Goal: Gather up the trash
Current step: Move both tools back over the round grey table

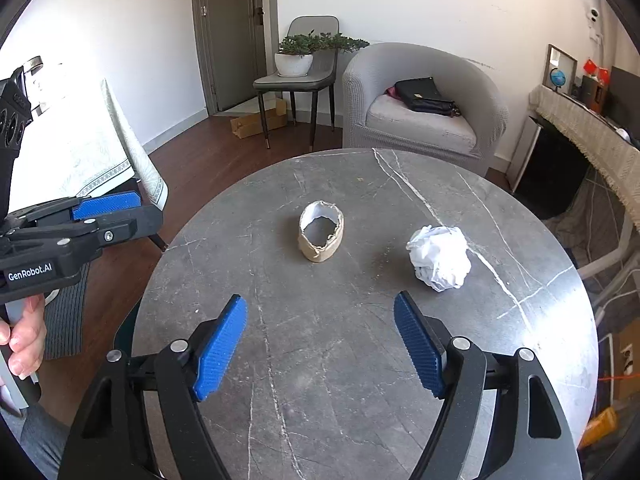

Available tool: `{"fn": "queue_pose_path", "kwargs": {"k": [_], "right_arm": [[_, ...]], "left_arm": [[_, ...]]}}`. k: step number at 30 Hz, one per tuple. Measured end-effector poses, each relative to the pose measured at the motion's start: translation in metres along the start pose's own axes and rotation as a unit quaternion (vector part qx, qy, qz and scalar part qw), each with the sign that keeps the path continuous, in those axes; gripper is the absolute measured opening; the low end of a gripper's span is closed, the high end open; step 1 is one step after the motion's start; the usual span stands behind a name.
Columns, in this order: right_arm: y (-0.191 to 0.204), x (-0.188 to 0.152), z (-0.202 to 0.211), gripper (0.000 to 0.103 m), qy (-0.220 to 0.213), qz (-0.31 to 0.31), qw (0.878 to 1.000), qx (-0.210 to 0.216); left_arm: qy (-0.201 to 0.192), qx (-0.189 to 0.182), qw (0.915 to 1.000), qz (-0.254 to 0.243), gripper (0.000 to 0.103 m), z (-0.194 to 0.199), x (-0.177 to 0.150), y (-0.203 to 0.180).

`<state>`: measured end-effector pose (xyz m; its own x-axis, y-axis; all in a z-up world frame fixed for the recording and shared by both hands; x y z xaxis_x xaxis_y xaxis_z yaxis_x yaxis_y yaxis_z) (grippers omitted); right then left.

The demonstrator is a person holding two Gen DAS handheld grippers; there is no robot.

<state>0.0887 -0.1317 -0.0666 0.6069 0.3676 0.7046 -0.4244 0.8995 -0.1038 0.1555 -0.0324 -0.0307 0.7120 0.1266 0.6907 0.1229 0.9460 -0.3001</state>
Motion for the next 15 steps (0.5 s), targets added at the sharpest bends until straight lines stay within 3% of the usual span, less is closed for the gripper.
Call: {"fn": "queue_pose_path", "kwargs": {"k": [7,12,15], "right_arm": [[-0.033,-0.021,0.010,0.079,0.010,-0.014,1.000,-0.021],[-0.053,-0.034,0.014,0.080,0.013,-0.028,0.999,-0.030],[-0.061,-0.040,0.016,0.081,0.014,-0.034,0.999,-0.031]], "left_arm": [[0.012,-0.013,0.9998,-0.012,0.065,-0.025,-0.004,-0.032],[0.020,-0.009,0.9996,-0.020,0.077,-0.043,-0.009,-0.049],[0.024,-0.007,0.9992,-0.029,0.078,-0.054,-0.012,-0.062]]}}
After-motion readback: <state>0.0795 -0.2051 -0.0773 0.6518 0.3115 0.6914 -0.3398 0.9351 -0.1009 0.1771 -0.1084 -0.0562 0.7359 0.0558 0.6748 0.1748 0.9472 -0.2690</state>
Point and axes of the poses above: each gripper's, at about its wrist camera, not at the fingertips, and z roughly against the way its jaws point, y to its left, x to its top, the point moved 8 cm from there along -z, roughly the way its jaws point, and after that the axes turned 9 degrees about z, right-handed, at the moved point
